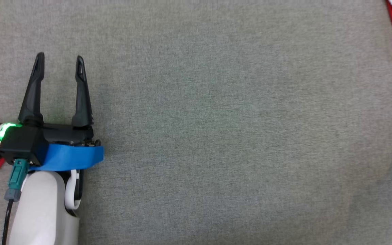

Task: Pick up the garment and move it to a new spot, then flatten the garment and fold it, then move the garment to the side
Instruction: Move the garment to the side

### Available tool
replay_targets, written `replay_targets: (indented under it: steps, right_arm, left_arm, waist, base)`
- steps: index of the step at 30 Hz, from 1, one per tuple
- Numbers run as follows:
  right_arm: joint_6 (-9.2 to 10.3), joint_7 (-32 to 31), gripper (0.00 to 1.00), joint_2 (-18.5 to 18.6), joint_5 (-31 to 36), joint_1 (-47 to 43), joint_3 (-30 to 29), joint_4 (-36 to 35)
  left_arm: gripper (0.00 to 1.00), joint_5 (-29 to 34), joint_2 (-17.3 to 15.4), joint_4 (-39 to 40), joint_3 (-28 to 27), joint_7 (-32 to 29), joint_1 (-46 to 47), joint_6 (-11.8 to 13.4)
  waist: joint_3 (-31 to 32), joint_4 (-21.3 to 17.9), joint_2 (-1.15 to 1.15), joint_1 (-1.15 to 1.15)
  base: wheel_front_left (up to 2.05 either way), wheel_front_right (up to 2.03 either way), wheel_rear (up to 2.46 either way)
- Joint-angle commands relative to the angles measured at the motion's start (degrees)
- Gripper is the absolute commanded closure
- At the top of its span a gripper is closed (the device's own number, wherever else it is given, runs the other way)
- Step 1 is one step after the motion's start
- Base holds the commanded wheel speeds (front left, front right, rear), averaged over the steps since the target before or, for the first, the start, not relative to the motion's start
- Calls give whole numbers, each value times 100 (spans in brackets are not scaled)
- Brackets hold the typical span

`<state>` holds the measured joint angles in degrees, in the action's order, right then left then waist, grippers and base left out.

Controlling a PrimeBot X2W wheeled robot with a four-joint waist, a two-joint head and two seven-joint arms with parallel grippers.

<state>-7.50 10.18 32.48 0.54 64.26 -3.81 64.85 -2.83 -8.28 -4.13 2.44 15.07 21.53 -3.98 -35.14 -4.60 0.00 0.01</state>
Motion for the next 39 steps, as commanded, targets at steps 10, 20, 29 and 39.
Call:
replay_targets:
  steps: [10,20,29,39]
  right_arm:
    - [0,501,0,-780,-91,-502,47,-795]
    - [0,502,0,-1681,-635,-2117,688,-2591]
    - [0,503,0,-2095,-1131,-3566,970,-3268]
    - [0,485,0,-2423,-1094,-5184,727,-4365]
  left_arm:
    - [0,-191,82,-303,-155,15,-630,74]
    - [0,-306,216,-491,-284,14,-1347,155]
    - [0,-337,297,-692,-272,14,-1895,184]
    - [0,-372,366,-834,-260,14,-2146,173]
  waist:
    - [1193,-106,0,-1]
    - [2244,32,0,-1]
    - [2906,187,0,-1]
    - [3215,333,0,-1]
  base:
    - [0,0,0]
    - [0,0,0]
    - [0,0,0]
    - [0,0,0]
